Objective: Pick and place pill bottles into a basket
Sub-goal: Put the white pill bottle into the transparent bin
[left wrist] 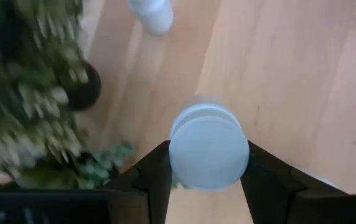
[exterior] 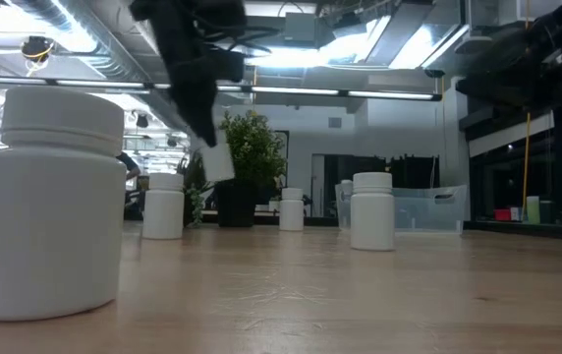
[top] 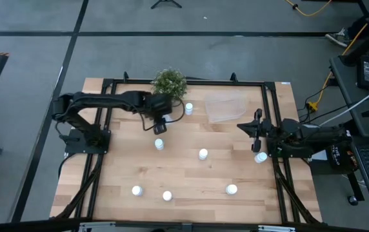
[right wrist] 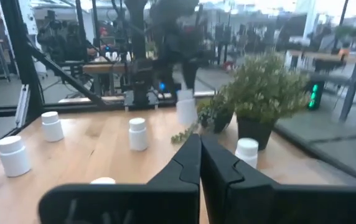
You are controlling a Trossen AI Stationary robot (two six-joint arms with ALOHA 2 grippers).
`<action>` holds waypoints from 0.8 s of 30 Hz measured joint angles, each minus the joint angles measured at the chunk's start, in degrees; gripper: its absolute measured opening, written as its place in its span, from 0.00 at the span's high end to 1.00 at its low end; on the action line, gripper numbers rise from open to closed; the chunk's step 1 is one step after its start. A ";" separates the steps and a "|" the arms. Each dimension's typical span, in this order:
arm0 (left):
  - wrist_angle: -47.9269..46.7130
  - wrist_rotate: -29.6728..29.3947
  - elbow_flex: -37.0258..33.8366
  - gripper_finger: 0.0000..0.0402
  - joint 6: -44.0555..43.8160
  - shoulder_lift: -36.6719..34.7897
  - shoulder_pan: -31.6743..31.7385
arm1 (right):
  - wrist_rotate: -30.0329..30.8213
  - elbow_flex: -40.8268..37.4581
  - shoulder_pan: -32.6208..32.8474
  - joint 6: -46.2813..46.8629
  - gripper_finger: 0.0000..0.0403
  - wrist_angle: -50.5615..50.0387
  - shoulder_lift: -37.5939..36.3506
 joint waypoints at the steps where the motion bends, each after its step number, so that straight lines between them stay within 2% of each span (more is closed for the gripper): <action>1: -0.15 0.00 1.39 0.62 1.16 0.99 0.34 | -0.02 0.56 0.00 1.31 0.99 -0.20 1.17; 5: -1.06 -0.02 5.91 0.62 3.81 3.97 1.97 | -0.04 3.53 -0.02 2.43 0.99 -0.85 7.72; 9: -2.90 -0.03 9.07 0.62 3.87 6.14 3.43 | -0.56 8.52 -0.02 -1.09 0.99 -1.13 16.86; 14: -3.57 -0.04 10.95 0.62 5.06 7.45 4.00 | -4.85 15.83 -0.02 -5.39 0.99 -3.34 30.20; 17: -3.60 -0.06 10.97 0.62 7.96 7.50 3.67 | -4.99 19.12 -0.04 -5.05 0.99 -3.48 37.57; 24: -3.93 0.75 10.98 0.62 9.90 7.50 1.29 | -5.09 24.01 -0.04 -5.10 0.99 6.30 51.53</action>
